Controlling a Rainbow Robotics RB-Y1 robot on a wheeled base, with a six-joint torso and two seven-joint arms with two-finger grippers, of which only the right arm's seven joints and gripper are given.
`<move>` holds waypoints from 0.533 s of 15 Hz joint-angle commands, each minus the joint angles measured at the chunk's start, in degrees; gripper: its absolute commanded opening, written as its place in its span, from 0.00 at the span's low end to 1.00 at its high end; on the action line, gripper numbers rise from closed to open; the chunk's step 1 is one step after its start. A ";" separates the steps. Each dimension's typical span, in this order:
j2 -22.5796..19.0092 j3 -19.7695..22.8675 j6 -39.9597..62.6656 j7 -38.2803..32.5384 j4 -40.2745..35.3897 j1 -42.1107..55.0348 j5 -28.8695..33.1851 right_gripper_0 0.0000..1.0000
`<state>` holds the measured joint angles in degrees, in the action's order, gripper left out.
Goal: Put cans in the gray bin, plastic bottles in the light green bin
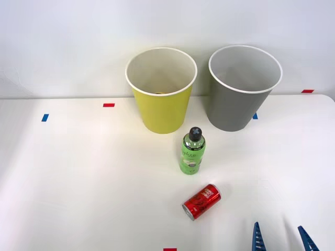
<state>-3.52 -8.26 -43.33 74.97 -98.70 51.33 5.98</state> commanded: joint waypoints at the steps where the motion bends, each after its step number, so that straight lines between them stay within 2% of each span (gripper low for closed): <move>1: 0.00 0.00 0.00 0.00 0.00 0.00 0.00 1.00; 8: 0.00 0.00 0.00 0.00 0.00 0.00 0.00 1.00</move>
<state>-3.52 -8.26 -43.33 74.97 -98.70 51.33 5.98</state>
